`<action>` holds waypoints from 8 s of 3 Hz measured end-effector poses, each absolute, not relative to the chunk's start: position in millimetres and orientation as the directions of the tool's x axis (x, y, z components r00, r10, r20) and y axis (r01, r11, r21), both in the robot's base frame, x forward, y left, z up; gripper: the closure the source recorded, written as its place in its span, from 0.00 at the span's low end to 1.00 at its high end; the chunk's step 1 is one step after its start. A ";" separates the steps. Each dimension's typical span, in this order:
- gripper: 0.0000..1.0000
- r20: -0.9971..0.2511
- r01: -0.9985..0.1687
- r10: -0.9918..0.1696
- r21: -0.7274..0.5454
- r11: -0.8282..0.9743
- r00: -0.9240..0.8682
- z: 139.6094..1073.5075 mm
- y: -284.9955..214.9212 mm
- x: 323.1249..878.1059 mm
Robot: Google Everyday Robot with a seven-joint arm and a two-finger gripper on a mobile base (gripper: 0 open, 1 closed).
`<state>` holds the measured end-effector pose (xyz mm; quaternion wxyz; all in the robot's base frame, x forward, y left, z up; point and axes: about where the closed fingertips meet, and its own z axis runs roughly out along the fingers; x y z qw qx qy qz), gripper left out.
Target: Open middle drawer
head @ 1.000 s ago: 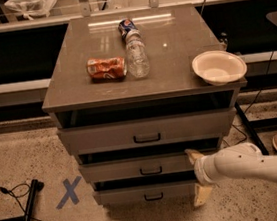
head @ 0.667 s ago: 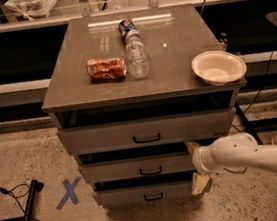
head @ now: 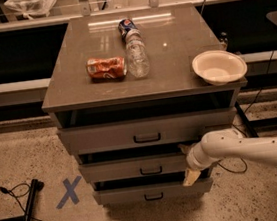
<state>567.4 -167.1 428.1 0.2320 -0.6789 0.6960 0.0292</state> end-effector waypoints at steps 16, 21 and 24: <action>0.00 -0.297 -0.990 -0.955 -0.141 0.028 0.015 417.6 -174.8 524.9; 0.41 -0.323 -0.999 -0.946 -0.009 0.035 -0.030 435.8 -191.2 500.9; 0.47 -0.373 -0.998 -0.928 0.063 0.006 -0.029 458.0 -186.9 448.7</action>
Offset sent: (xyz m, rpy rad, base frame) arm -0.0534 0.0033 -0.0385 0.0054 0.1090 0.0122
